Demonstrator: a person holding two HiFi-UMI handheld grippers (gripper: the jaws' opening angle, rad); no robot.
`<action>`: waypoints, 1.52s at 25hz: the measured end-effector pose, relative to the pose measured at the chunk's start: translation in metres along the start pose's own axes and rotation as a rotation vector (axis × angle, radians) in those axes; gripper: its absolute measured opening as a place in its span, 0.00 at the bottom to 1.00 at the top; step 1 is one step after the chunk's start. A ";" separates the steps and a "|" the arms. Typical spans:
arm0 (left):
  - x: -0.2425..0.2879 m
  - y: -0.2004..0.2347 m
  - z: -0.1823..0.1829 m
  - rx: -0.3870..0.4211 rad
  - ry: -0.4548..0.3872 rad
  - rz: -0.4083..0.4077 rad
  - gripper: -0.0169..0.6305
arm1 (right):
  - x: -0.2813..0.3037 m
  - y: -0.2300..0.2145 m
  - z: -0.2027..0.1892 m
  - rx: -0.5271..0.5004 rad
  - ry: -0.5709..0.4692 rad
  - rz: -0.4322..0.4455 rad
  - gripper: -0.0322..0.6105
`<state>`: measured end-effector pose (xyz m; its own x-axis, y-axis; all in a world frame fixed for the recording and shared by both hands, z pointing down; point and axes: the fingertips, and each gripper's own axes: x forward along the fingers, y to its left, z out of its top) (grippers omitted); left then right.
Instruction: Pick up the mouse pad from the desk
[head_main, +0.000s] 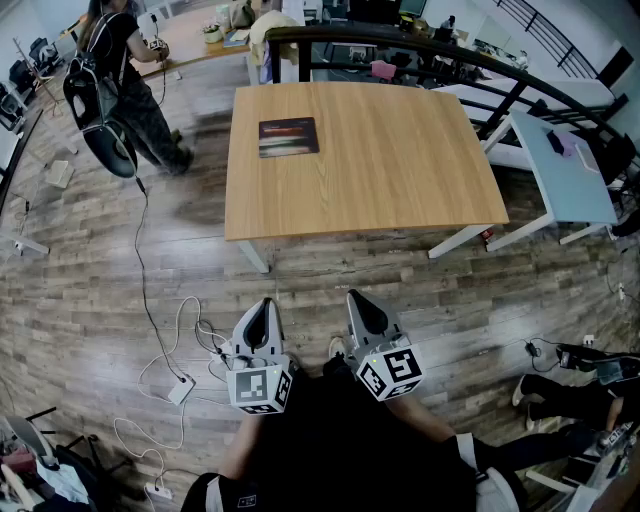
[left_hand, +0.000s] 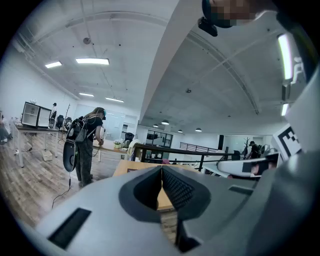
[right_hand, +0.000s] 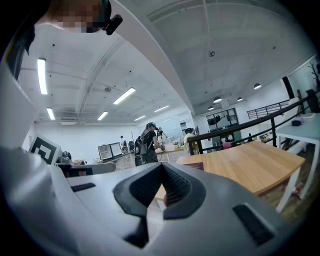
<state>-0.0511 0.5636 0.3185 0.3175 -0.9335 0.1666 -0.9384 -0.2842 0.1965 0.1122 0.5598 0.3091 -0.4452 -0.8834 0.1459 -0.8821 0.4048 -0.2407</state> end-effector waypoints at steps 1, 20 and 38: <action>0.001 0.000 0.001 -0.001 -0.001 -0.001 0.06 | 0.000 -0.001 0.000 0.001 -0.002 -0.001 0.10; -0.003 0.021 0.003 -0.007 0.016 -0.012 0.06 | 0.011 0.008 -0.002 0.047 -0.012 -0.039 0.10; 0.023 0.068 -0.007 0.008 0.058 -0.033 0.06 | 0.064 0.010 -0.016 0.040 0.000 -0.080 0.10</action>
<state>-0.1062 0.5240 0.3421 0.3551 -0.9095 0.2161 -0.9284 -0.3161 0.1952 0.0728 0.5113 0.3311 -0.3739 -0.9125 0.1659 -0.9079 0.3236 -0.2664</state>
